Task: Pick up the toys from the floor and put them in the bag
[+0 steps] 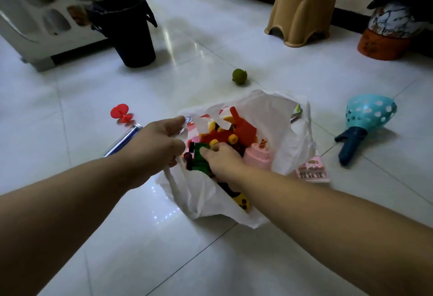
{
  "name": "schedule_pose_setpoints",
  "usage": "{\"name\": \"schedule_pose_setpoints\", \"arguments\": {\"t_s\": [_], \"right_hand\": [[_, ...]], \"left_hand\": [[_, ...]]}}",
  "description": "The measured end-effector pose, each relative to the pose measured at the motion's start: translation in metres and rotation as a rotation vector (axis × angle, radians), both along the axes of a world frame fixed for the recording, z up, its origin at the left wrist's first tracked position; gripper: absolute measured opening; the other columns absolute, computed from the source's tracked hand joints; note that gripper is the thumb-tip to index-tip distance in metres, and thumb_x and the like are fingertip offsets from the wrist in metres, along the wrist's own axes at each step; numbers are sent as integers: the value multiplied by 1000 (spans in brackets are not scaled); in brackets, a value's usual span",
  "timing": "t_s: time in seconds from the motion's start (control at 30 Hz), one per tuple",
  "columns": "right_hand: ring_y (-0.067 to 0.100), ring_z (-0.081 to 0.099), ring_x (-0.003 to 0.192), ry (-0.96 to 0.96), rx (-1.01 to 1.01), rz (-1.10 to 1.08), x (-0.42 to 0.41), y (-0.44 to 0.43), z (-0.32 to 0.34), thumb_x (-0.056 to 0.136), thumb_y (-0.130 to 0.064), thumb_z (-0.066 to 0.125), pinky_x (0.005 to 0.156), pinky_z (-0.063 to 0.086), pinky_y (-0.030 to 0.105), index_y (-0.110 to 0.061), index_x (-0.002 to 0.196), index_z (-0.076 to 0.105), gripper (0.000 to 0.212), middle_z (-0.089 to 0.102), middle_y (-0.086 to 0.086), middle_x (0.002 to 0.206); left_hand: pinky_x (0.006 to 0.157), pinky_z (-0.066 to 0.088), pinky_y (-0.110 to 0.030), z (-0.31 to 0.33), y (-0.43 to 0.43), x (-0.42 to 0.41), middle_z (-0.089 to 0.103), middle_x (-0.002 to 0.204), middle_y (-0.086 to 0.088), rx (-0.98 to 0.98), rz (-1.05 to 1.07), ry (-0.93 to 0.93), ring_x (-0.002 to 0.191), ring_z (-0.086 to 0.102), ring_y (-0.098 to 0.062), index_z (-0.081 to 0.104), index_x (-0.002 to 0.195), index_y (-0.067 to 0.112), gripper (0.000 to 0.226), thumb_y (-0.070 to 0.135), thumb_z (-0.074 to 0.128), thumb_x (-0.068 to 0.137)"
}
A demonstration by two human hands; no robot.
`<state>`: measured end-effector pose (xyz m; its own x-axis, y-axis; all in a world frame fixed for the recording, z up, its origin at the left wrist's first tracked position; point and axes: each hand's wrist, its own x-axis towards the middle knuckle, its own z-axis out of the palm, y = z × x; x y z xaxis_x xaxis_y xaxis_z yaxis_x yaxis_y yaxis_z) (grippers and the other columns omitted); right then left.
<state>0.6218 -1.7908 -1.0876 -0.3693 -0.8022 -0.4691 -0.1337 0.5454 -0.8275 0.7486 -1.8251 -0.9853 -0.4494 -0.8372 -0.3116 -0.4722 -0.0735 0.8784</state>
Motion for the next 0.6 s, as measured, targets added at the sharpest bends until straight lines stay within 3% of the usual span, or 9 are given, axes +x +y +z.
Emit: {"name": "schedule_pose_setpoints", "arguments": {"t_s": [0.1,0.2,0.3,0.37,0.5,0.57,0.6], "right_hand": [[28,58,112,19,-111,86,15,-11,-6,96,-35,49,98,47,46,-18,132,48,41,58,10,127],[19,55,113,96,-212,116,8,9,-8,98,-28,45,99,47,37,-20,128,53,32,60,1,123],[5,56,93,304,-412,119,-17,61,-18,95,-26,50,78,44,14,-18,114,63,24,61,-10,98],[2,54,76,514,-509,175,-45,103,-33,90,-29,50,66,41,9,-15,95,67,22,61,-9,83],[18,58,55,928,-370,176,-117,174,-68,77,-25,48,49,45,24,-12,67,65,23,63,4,66],[28,61,56,986,-192,85,-145,184,-73,75,-28,46,49,44,26,-11,71,67,27,63,9,71],[31,63,66,991,-81,54,-156,181,-74,78,-30,48,54,46,29,-11,82,68,28,63,11,81]], "left_hand": [[47,42,-19,-1,-1,3,51,126,-1,-2,20,-12,60,44,-15,41,142,14,69,-13,44,79],[47,42,-18,-2,-3,5,52,120,3,-7,27,-8,59,46,-11,42,142,15,68,-12,45,79],[44,39,-16,-4,-3,1,54,114,6,-11,41,23,55,42,-10,42,141,13,67,-14,43,80],[44,40,-15,-6,-3,-2,55,116,9,-14,45,33,54,44,-8,41,142,13,67,-14,42,81],[46,44,-13,-11,0,-12,48,127,7,-39,61,20,64,47,-11,39,143,14,68,-14,41,82],[51,44,-17,-13,2,-17,48,126,7,-33,81,45,65,44,-14,39,142,13,67,-15,39,82],[56,44,-21,-14,3,-19,48,128,7,-37,85,43,67,45,-14,39,142,14,67,-16,39,82]]}}
